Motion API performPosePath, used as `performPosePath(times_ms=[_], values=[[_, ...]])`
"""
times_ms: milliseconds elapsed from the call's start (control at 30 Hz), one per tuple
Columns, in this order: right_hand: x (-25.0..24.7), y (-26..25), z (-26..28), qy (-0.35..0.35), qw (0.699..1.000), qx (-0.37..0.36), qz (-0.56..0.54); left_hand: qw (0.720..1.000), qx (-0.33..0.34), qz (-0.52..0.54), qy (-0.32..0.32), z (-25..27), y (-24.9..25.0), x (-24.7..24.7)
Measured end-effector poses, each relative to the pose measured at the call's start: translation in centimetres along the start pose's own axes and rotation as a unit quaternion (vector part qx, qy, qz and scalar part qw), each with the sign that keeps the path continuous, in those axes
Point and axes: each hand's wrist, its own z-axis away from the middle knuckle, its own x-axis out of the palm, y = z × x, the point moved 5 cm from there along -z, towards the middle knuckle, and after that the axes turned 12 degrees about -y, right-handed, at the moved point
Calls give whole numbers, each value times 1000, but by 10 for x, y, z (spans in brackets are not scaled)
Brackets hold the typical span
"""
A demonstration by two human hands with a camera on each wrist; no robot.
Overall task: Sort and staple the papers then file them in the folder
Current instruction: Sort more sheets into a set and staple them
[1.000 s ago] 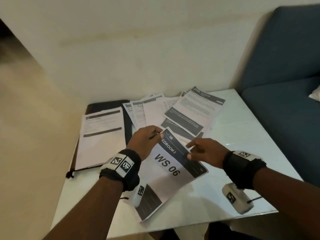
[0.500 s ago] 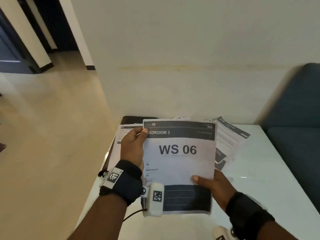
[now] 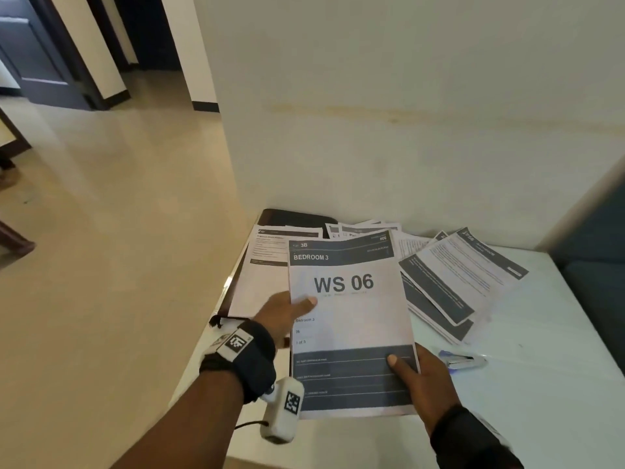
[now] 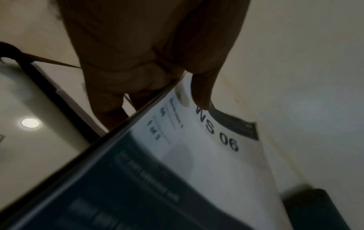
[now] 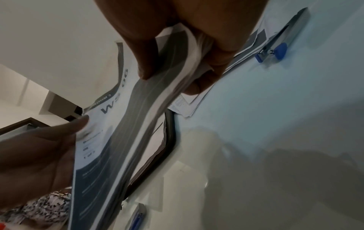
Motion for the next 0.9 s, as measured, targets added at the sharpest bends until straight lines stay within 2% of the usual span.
performPosePath(times_ms=[133,233,367,533,667,767,900], values=[[-1,-8,-5,20,1000,-7,-16,999,-39,-33,-12,-9,-19,4],[2,-10,-10,38,998,-8,-39,997,-36,-62,6,-14,-24,2],[19,2,-15,-13,992,32,-121,992,-25,-106,65,-18,-18,-7],[38,10,-22,-65,990,39,-119,990,-21,-88,112,-19,-14,-30],[48,3,-45,-34,990,43,-126,994,-43,-16,103,-19,-20,-49],[63,-10,-73,-19,995,27,-93,992,-73,21,100,-13,-20,-62],[82,-27,-110,-8,993,24,-114,986,-104,81,106,-8,-23,-69]])
